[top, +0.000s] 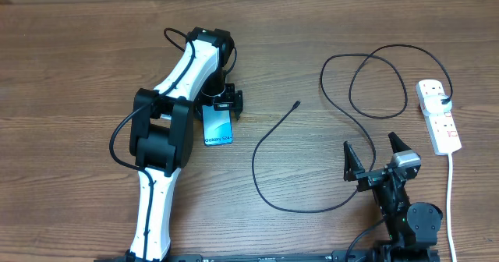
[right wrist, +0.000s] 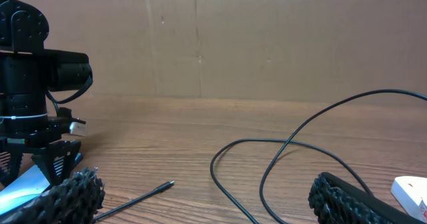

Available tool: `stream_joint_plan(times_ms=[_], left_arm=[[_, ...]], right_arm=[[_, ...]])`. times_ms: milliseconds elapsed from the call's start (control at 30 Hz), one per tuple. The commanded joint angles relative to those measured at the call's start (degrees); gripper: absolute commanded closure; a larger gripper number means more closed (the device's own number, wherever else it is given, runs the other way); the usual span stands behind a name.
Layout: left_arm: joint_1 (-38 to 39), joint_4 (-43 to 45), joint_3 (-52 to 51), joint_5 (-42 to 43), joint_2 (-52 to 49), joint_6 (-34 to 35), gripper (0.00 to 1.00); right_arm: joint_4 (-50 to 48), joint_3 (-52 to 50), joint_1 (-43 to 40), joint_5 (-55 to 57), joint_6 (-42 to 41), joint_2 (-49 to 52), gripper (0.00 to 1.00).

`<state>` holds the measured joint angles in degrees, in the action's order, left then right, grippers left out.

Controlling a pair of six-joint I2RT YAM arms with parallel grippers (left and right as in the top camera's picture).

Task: Plug charger to phone and switch on socket
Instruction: 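Grasp the top edge of the phone with the left gripper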

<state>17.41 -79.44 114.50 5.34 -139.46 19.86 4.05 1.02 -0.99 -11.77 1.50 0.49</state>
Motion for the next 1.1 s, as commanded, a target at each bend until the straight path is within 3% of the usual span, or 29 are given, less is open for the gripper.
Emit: stream_joint_plan(times_ms=[0,1067], left_arm=[[0.24,1.53,-2.71,-1.49,-3.61,1.42,0.05],[-0.02,2.43,-8.59,-7.76,-3.61,1.55,0.00]], right_arm=[[-0.28,-0.55,0.31,0.13,0.31,-0.37,0.00],[-0.28,-0.55,0.31,0.15,0.31,-0.37,0.00]])
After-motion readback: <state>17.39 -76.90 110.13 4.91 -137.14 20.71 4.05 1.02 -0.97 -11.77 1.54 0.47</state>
